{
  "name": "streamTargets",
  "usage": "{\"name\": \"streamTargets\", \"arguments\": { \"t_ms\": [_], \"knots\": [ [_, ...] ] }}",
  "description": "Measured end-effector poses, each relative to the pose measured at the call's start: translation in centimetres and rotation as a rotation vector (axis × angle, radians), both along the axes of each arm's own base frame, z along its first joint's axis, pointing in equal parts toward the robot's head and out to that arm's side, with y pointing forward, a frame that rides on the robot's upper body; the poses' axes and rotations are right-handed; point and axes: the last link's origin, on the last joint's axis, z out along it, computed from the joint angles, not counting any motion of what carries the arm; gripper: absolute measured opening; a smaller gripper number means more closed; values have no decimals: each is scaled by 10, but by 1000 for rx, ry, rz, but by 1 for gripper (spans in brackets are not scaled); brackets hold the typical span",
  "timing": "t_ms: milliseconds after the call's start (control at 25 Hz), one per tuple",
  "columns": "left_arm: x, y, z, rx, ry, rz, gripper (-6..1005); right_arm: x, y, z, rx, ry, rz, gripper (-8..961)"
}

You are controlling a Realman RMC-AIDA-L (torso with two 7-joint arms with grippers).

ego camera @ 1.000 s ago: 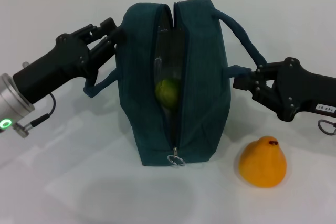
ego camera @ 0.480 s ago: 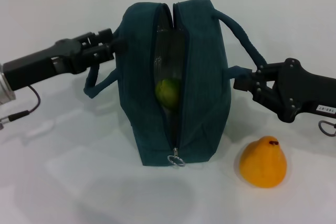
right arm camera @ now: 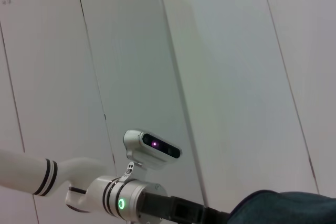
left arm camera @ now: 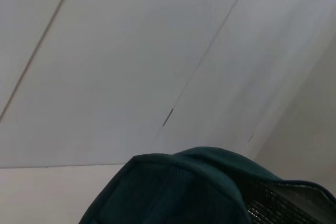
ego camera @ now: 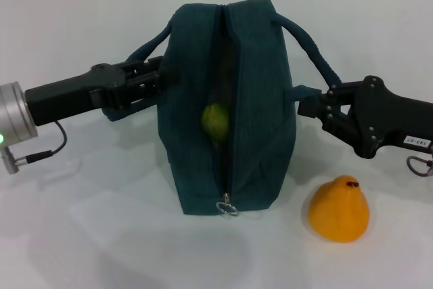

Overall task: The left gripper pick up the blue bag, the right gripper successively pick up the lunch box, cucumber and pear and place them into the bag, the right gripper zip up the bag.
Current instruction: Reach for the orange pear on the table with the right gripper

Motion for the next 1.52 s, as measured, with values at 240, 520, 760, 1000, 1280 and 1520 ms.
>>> {"name": "streamTargets", "arguments": {
  "t_ms": [240, 520, 760, 1000, 1280, 1520],
  "knots": [
    [2, -1, -4, 19, 11, -33, 394, 0, -1, -1, -1, 4, -5, 171],
    [2, -1, -3, 68, 3, -52, 258, 2, -2, -1, 3, 3, -5, 195],
    [5, 0, -4, 70, 0, -64, 97, 3, -3, 1, 4, 3, 1, 216],
    [8, 2, -5, 64, 2, -74, 48, 3, -2, 3, 17, 19, -10, 236],
    [8, 2, -5, 72, 2, -74, 43, 7, -8, 10, 28, 48, -9, 349],
    [7, 1, -5, 75, 0, -72, 43, 17, -14, 19, 26, 39, -13, 449]
  ]
}}
